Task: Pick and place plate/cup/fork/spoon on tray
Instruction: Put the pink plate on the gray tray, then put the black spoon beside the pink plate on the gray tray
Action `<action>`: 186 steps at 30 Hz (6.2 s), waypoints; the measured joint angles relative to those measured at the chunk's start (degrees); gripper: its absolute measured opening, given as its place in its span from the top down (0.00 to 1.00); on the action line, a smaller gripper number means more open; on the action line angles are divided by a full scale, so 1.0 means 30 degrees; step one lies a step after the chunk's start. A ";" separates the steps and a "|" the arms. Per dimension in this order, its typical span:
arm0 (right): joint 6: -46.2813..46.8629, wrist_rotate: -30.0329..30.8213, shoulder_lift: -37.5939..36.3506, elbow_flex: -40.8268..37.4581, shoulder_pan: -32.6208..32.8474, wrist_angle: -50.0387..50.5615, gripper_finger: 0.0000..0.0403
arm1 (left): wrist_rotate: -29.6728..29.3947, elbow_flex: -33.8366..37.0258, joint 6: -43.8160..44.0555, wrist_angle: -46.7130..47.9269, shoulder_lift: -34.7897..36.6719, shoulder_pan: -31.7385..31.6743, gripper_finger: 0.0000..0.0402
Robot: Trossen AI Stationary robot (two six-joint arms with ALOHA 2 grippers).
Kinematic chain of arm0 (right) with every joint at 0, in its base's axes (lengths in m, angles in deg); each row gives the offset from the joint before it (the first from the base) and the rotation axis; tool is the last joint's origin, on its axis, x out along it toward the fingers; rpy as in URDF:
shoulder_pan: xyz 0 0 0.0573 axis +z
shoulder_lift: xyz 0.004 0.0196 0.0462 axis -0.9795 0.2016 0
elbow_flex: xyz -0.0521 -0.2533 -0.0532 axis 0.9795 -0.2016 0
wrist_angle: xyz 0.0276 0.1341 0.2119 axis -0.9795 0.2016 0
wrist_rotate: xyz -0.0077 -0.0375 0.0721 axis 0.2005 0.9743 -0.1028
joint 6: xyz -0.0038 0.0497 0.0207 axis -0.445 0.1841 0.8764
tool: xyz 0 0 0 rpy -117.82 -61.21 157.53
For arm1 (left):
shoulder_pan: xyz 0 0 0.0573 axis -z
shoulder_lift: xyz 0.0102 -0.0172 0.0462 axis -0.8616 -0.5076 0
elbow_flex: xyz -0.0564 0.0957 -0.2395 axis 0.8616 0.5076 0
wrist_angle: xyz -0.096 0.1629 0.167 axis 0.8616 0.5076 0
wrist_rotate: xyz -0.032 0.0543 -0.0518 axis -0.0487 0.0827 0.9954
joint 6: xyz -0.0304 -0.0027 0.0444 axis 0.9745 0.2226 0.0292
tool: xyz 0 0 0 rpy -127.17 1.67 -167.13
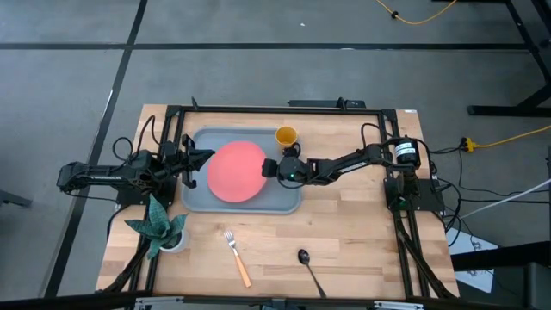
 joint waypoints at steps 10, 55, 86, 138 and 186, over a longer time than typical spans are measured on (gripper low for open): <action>-0.0505 -0.0062 0.0000 0.0000 0.0005 0.0657 0.50 | 0.0001 0.0000 0.0002 0.0000 -0.0003 -0.0004 1.00; -0.9723 0.3806 -0.8020 -0.0030 0.9751 1.0122 0.50 | 0.0000 0.0007 -0.0004 0.0000 0.0004 -0.0003 1.00; 0.7669 -0.2845 0.4551 1.6275 1.4755 2.8915 0.50 | -0.0005 0.0007 -0.0002 0.0000 0.0002 -0.0004 1.00; 0.4872 0.1484 0.6273 2.0069 1.1168 3.1189 1.00 | 0.0000 0.0007 -0.0004 -0.0007 0.0004 -0.0002 1.00; 0.3097 0.0033 0.6266 1.5832 0.0742 2.9808 0.94 | 0.0000 0.0007 0.0003 0.0007 0.0004 0.0003 1.00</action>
